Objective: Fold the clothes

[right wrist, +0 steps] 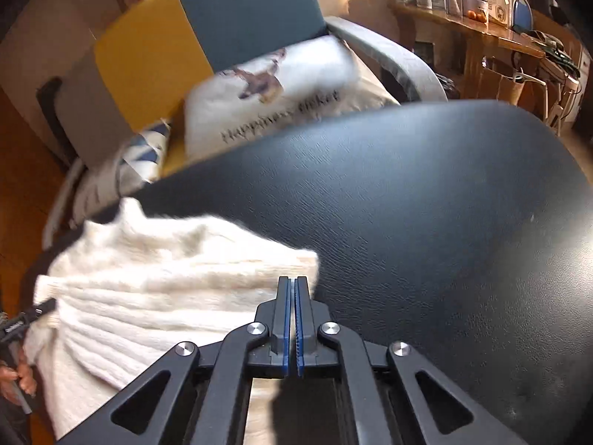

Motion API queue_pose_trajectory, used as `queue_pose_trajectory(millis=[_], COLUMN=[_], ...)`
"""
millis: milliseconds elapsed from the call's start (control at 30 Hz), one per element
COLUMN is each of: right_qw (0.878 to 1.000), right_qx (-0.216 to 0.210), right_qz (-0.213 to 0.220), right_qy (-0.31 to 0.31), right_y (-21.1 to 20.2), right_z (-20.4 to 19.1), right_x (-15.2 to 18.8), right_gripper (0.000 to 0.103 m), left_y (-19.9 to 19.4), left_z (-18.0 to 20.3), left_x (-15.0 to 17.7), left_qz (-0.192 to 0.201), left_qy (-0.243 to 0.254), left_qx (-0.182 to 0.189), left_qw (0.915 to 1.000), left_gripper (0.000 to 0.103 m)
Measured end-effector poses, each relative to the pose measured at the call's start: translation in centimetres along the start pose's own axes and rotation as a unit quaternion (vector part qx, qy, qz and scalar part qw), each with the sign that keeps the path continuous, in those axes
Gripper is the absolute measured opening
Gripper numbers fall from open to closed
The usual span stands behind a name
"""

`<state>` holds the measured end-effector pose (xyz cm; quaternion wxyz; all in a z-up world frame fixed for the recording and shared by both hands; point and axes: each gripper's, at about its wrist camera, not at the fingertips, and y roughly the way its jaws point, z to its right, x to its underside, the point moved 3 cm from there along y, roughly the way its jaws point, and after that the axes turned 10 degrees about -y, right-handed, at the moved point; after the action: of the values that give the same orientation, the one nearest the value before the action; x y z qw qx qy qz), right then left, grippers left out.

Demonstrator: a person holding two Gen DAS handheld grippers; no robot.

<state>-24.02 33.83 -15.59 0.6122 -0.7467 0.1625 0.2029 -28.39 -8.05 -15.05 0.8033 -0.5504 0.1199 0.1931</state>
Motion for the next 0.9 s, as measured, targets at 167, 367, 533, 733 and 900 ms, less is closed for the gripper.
queue_pose_trajectory(millis=[167,367,533,733,900], right_qw=[0.994,0.923,0.852,0.812,0.807], right_qx=[-0.074,-0.313,-0.386,-0.344,-0.284], right_qz=[0.032,0.037,0.019,0.104,0.197], right_qy=[0.077,0.222,0.353,0.46,0.479], right_y=[-0.9,-2.8,-1.6,0.1,-1.1], right_z=[2.2,3.5,2.1,0.4,0.5], right_x=[1.1,5.7,10.4,11.0,9.9], right_gripper=[0.005,0.027,0.054,0.072,0.072], left_y=[0.4,0.9,0.9,1.1,1.1], left_z=[-0.2,-1.0,-1.7,-2.3,-2.5], left_x=[0.3,-0.3,-0.2,-0.2,0.1], left_qz=[-0.004,-0.023,-0.028,-0.03,-0.026], left_qy=[-0.006,-0.049,-0.089,-0.106,-0.106], left_qx=[-0.009,0.013,0.035,0.048,0.046], left_qw=[0.9999,0.9985,0.995,0.9928,0.993], left_gripper=[0.008,0.008,0.008,0.011,0.011])
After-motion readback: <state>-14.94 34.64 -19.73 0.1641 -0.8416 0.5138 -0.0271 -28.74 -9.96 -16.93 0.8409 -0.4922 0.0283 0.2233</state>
